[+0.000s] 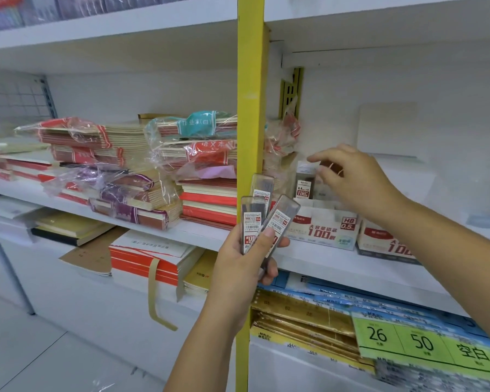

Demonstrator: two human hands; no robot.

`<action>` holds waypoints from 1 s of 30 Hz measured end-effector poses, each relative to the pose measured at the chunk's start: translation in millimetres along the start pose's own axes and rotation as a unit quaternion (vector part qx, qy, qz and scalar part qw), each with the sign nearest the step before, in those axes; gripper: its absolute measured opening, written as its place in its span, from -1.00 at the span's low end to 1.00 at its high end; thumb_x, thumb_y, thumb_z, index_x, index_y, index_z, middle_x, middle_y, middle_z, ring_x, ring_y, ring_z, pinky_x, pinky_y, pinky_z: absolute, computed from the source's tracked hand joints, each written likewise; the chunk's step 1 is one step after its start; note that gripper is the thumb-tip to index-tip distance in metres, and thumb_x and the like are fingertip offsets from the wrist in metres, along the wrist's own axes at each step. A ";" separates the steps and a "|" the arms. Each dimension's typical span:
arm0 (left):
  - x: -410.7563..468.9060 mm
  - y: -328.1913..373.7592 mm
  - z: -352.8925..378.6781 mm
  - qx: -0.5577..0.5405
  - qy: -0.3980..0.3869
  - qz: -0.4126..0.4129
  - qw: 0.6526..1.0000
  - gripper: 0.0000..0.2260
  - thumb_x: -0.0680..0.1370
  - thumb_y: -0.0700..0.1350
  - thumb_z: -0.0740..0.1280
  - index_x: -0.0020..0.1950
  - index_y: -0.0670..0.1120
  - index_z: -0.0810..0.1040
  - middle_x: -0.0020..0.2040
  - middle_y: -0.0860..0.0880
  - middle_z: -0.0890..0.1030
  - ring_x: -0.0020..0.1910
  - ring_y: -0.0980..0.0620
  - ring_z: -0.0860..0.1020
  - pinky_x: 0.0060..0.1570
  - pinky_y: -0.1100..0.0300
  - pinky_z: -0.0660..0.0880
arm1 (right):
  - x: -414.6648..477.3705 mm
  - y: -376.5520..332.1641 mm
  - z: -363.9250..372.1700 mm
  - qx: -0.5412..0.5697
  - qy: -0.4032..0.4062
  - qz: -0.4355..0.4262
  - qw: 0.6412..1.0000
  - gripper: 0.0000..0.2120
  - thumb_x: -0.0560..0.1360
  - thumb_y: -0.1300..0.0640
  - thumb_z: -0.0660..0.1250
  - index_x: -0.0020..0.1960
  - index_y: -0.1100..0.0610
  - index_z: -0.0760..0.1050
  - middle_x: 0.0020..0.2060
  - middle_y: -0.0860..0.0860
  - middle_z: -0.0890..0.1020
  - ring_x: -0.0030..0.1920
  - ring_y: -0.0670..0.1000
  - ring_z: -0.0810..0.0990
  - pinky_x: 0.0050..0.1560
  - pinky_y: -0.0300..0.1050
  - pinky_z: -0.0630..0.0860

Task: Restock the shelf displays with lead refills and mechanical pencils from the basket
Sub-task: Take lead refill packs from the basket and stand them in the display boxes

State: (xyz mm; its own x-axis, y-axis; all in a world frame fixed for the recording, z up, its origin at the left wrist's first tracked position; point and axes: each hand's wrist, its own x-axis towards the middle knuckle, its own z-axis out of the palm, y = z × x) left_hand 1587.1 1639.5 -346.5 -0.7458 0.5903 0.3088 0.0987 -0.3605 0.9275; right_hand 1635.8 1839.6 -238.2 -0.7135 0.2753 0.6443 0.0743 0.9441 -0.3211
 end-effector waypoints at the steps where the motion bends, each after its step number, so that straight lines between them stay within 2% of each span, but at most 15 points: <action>1: -0.5 0.4 1.2 0.000 -0.004 0.000 1.000 -0.72 0.47 0.22 0.36 0.16 0.25 0.59 0.01 -0.02 0.73 -0.41 0.15 0.51 -0.43 0.30 0.45 | -12.4 -7.0 -4.2 0.064 -0.005 0.008 0.998 -0.79 0.59 0.07 0.26 0.15 -0.15 0.55 -0.11 -0.24 0.56 -0.12 -0.20 0.55 -0.14 -0.41 0.37; 2: -1.2 0.9 2.9 -0.002 -0.011 0.000 1.000 -0.70 0.47 0.22 0.37 0.18 0.23 0.58 0.01 -0.03 0.74 -0.41 0.14 0.50 -0.43 0.30 0.44 | -25.0 -14.6 -7.8 0.134 -0.025 0.016 0.990 -0.82 0.56 0.03 0.28 0.09 -0.21 0.55 -0.17 -0.24 0.61 -0.14 -0.21 0.58 -0.18 -0.41 0.43; 4: -2.8 1.4 7.8 -0.008 -0.024 -0.003 1.000 -0.70 0.47 0.20 0.39 0.19 0.19 0.59 0.01 -0.05 0.74 -0.42 0.13 0.50 -0.44 0.30 0.43 | -47.6 -26.3 -10.5 0.252 -0.083 0.031 0.964 -0.80 0.49 0.00 0.37 0.07 -0.25 0.54 -0.15 -0.18 0.65 -0.15 -0.15 0.63 -0.15 -0.26 0.58; 6: -4.8 1.8 13.2 -0.013 -0.035 -0.010 0.999 -0.71 0.49 0.18 0.40 0.19 0.18 0.59 0.02 -0.06 0.73 -0.40 0.13 0.51 -0.44 0.29 0.44 | -64.3 -31.3 -8.0 0.294 -0.111 0.033 0.949 -0.66 0.45 0.09 0.45 0.13 -0.25 0.52 -0.10 -0.06 0.66 -0.08 0.02 0.63 -0.02 -0.04 0.62; 8: -7.2 1.2 16.9 -0.022 -0.049 -0.019 0.998 -0.69 0.51 0.15 0.42 0.24 0.15 0.58 0.05 -0.07 0.72 -0.37 0.11 0.52 -0.42 0.28 0.45 | -74.0 -30.7 -6.7 0.296 -0.091 0.039 0.950 -0.62 0.45 0.20 0.46 0.12 -0.21 0.55 -0.09 0.08 0.63 -0.06 0.15 0.60 -0.02 0.07 0.62; 11: -10.9 -0.8 19.4 -0.060 -0.060 -0.030 0.996 -0.73 0.54 -0.01 0.41 0.24 0.12 0.58 0.11 -0.11 0.70 -0.32 0.08 0.53 -0.41 0.25 0.45 | -83.4 -19.8 -12.4 0.341 -0.032 0.090 0.935 -0.72 0.45 0.27 0.45 0.03 -0.07 0.58 -0.17 0.06 0.66 -0.18 0.02 0.67 -0.28 -0.22 0.59; 14: -12.8 -2.3 19.3 -0.051 -0.014 -0.015 0.998 -0.79 0.62 -0.12 0.34 0.22 0.12 0.57 0.06 -0.06 0.72 -0.36 0.11 0.50 -0.42 0.27 0.45 | -92.1 -7.4 -19.7 0.385 -0.013 0.156 0.910 -0.82 0.47 0.31 0.42 -0.02 0.10 0.50 -0.19 0.08 0.69 -0.25 0.05 0.70 -0.29 -0.25 0.59; 17: -12.2 -2.8 17.1 -0.033 0.016 -0.002 0.999 -0.82 0.63 -0.12 0.33 0.20 0.08 0.57 -0.07 -0.04 0.72 -0.39 0.12 0.48 -0.43 0.29 0.43 | -101.1 -5.1 -20.4 0.366 -0.043 0.164 0.915 -0.84 0.48 0.33 0.40 -0.03 0.15 0.47 -0.22 0.06 0.70 -0.32 0.05 0.68 -0.32 -0.23 0.59; 20: -11.4 -3.3 17.5 -0.027 0.036 0.000 0.999 -0.88 0.62 -0.08 0.35 0.11 0.09 0.63 -0.27 -0.02 0.63 -0.44 0.12 0.42 -0.47 0.29 0.38 | -106.4 -9.1 -18.7 0.331 -0.076 0.146 0.929 -0.80 0.48 0.31 0.40 0.01 0.07 0.52 -0.25 0.03 0.69 -0.29 0.03 0.70 -0.25 -0.14 0.62; 22: -10.0 -3.5 17.5 -0.029 0.048 0.004 0.998 -0.88 0.63 -0.08 0.34 0.14 0.06 0.61 -0.27 -0.01 0.61 -0.46 0.12 0.37 -0.49 0.30 0.34 | -107.7 -11.9 -18.2 0.294 -0.109 0.126 0.941 -0.79 0.47 0.26 0.42 0.02 -0.01 0.55 -0.25 0.00 0.69 -0.25 0.00 0.70 -0.17 -0.09 0.63; 25: -7.6 -2.3 15.9 -0.030 0.052 0.009 0.998 -0.85 0.63 -0.10 0.34 0.20 -0.01 0.58 -0.21 0.00 0.64 -0.48 0.14 0.35 -0.50 0.31 0.32 | -106.7 -17.1 -15.5 0.237 -0.144 0.096 0.956 -0.75 0.43 0.18 0.47 0.01 -0.12 0.56 -0.19 -0.12 0.67 -0.20 -0.11 0.65 -0.09 -0.11 0.62; 28: -5.2 -0.5 16.8 -0.030 0.041 0.009 0.999 -0.91 0.62 -0.10 0.35 0.07 0.06 0.61 -0.19 -0.07 0.60 -0.48 0.13 0.33 -0.51 0.30 0.31 | -99.9 -24.9 -10.6 0.258 -0.171 0.088 0.947 -0.59 0.43 0.24 0.47 0.13 -0.16 0.50 -0.12 -0.12 0.63 -0.14 -0.08 0.62 0.00 -0.03 0.61; 30: -3.8 -0.4 18.2 -0.020 0.029 0.010 0.999 -0.91 0.63 -0.09 0.35 0.03 0.10 0.61 -0.22 -0.06 0.57 -0.47 0.12 0.33 -0.50 0.29 0.31 | -92.6 -29.1 -9.6 0.272 -0.192 0.071 0.940 -0.39 0.44 0.31 0.45 0.30 -0.24 0.37 -0.11 -0.05 0.59 -0.17 -0.05 0.63 -0.02 -0.03 0.63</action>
State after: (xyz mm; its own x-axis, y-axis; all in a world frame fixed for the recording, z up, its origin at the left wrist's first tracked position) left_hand 1601.9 1650.5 -344.3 -0.7810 0.5405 0.3129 0.0882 -0.4005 0.9120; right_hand 1706.4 1788.3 -281.8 -0.9297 0.2073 0.3045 -0.1059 0.6414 -0.7599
